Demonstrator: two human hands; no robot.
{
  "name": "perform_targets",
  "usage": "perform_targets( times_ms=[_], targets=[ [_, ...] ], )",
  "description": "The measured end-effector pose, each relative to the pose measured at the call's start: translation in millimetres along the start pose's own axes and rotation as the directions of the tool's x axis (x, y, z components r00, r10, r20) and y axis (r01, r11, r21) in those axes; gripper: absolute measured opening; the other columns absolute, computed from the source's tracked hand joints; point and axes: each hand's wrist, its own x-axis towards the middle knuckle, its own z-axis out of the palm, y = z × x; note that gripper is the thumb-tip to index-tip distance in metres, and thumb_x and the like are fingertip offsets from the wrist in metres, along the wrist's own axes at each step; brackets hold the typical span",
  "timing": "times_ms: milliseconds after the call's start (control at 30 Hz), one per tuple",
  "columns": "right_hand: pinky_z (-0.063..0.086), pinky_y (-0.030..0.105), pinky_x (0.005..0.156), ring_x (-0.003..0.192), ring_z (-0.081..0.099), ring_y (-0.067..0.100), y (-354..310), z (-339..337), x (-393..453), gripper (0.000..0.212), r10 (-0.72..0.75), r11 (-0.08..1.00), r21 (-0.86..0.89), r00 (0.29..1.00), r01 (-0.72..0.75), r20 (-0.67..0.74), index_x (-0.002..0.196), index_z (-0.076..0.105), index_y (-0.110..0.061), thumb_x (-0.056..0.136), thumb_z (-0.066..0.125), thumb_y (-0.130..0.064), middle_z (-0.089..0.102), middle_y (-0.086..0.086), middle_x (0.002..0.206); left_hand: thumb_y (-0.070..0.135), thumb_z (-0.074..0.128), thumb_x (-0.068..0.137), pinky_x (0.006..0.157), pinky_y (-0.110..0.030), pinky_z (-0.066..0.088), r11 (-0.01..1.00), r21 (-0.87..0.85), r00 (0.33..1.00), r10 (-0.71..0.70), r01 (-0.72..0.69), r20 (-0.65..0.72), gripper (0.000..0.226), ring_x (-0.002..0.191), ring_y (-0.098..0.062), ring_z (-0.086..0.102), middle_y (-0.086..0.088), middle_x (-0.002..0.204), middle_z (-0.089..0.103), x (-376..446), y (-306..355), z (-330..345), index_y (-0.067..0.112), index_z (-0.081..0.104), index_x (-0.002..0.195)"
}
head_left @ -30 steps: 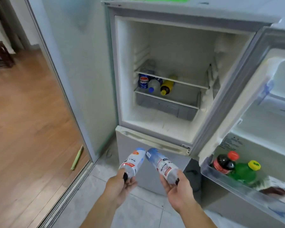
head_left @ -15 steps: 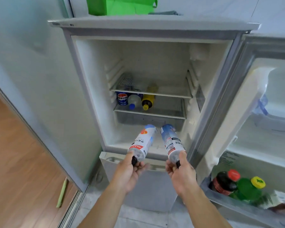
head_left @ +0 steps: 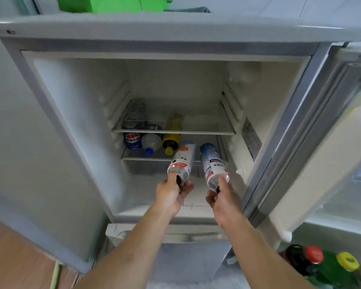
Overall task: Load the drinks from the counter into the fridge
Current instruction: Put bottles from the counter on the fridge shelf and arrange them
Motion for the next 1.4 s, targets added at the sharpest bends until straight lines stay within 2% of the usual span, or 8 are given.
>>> perform_targets(
  times_ms=[467, 667, 833, 900, 1033, 1100, 1300, 1400],
  targets=[
    [0.051, 0.031, 0.056, 0.088, 0.058, 0.025, -19, 54, 83, 0.04, -0.047, 0.908, -0.418, 0.998, 0.031, -0.028, 0.131, 0.051, -0.026, 0.094, 0.059, -0.039, 0.063, 0.012, 0.116, 0.012, 0.056, 0.099, 0.075, -0.036, 0.059, 0.887, 0.461, 0.985, -0.094, 0.017, 0.145, 0.016, 0.075, -0.02, 0.063, -0.009, 0.088, 0.064, 71, 32, 45, 0.013, 0.052, 0.114],
    [0.052, 0.055, 0.098, 0.126, 0.053, 0.033, -21, 61, 100, 0.061, -0.14, 0.788, -0.583, 0.98, 0.197, 0.141, 0.153, 0.022, -0.042, 0.102, 0.047, -0.018, 0.049, 0.006, 0.145, -0.002, 0.058, 0.093, 0.06, -0.025, 0.056, 0.852, 0.51, 0.955, -0.044, -0.117, 0.293, 0.047, 0.077, -0.019, 0.062, -0.006, 0.094, 0.065, 81, 22, 35, 0.043, 0.046, 0.099],
    [0.046, 0.035, 0.1, 0.13, 0.051, 0.024, -15, 62, 107, 0.066, -0.233, 0.708, -0.635, 0.951, 0.309, 0.202, 0.152, 0.027, -0.043, 0.101, 0.047, -0.007, 0.049, 0.001, 0.148, 0.003, 0.06, 0.094, 0.074, -0.03, 0.057, 0.844, 0.494, 0.938, 0.027, -0.207, 0.346, 0.06, 0.104, -0.024, 0.064, -0.006, 0.122, 0.064, 90, 24, 29, 0.048, 0.042, 0.129],
    [0.041, 0.027, 0.095, 0.132, 0.049, 0.023, -16, 64, 109, 0.062, -0.276, 0.684, -0.651, 0.943, 0.328, 0.184, 0.152, 0.033, -0.036, 0.1, 0.05, -0.006, 0.05, 0.0, 0.147, 0.009, 0.059, 0.096, 0.094, -0.033, 0.054, 0.648, 0.672, 0.925, 0.146, -0.358, 0.352, 0.052, 0.12, -0.025, 0.06, -0.006, 0.137, 0.058, 93, 23, 28, 0.031, 0.046, 0.141],
    [0.046, 0.02, 0.084, 0.117, 0.059, 0.028, -14, 66, 109, 0.036, -0.45, 0.475, -0.747, 0.858, 0.466, 0.249, 0.122, 0.063, -0.014, 0.094, 0.051, 0.004, 0.063, 0.004, 0.119, 0.014, 0.056, 0.098, 0.103, -0.016, 0.041, -0.045, 0.783, 0.741, 0.294, -0.621, 0.604, 0.043, 0.131, -0.018, 0.052, -0.006, 0.152, 0.038, 82, 10, 21, 0.017, 0.051, 0.141],
    [0.049, 0.032, 0.096, 0.119, 0.058, 0.03, -9, 64, 111, 0.03, -0.484, 0.372, -0.774, 0.819, 0.512, 0.309, 0.119, 0.063, -0.005, 0.094, 0.05, 0.004, 0.062, 0.012, 0.124, 0.013, 0.055, 0.098, 0.101, -0.017, 0.043, -0.089, 0.779, 0.748, 0.233, -0.62, 0.622, 0.053, 0.129, -0.02, 0.055, -0.007, 0.159, 0.022, 79, 4, 20, 0.016, 0.039, 0.148],
    [0.043, 0.032, 0.099, 0.129, 0.052, 0.036, -6, 68, 100, 0.029, -0.443, 0.497, -0.696, 0.842, 0.518, 0.31, 0.132, 0.049, -0.005, 0.106, 0.043, -0.014, 0.059, 0.017, 0.132, 0.006, 0.048, 0.097, 0.095, -0.022, 0.047, -0.16, 0.826, 0.805, 0.185, -0.541, 0.563, 0.057, 0.13, -0.024, 0.053, -0.012, 0.159, 0.031, 99, 19, 37, 0.009, 0.03, 0.152],
    [0.039, 0.038, 0.106, 0.135, 0.044, 0.034, -11, 60, 110, 0.056, -0.281, 0.12, -0.872, 0.859, 0.474, 0.428, 0.152, 0.028, -0.014, 0.099, 0.046, -0.009, 0.043, 0.015, 0.149, 0.008, 0.049, 0.097, 0.081, -0.021, 0.043, -0.157, 0.846, 0.847, 0.08, -0.51, 0.525, 0.065, 0.125, -0.025, 0.056, -0.011, 0.154, 0.04, 110, 26, 42, 0.014, 0.021, 0.155]
  ],
)
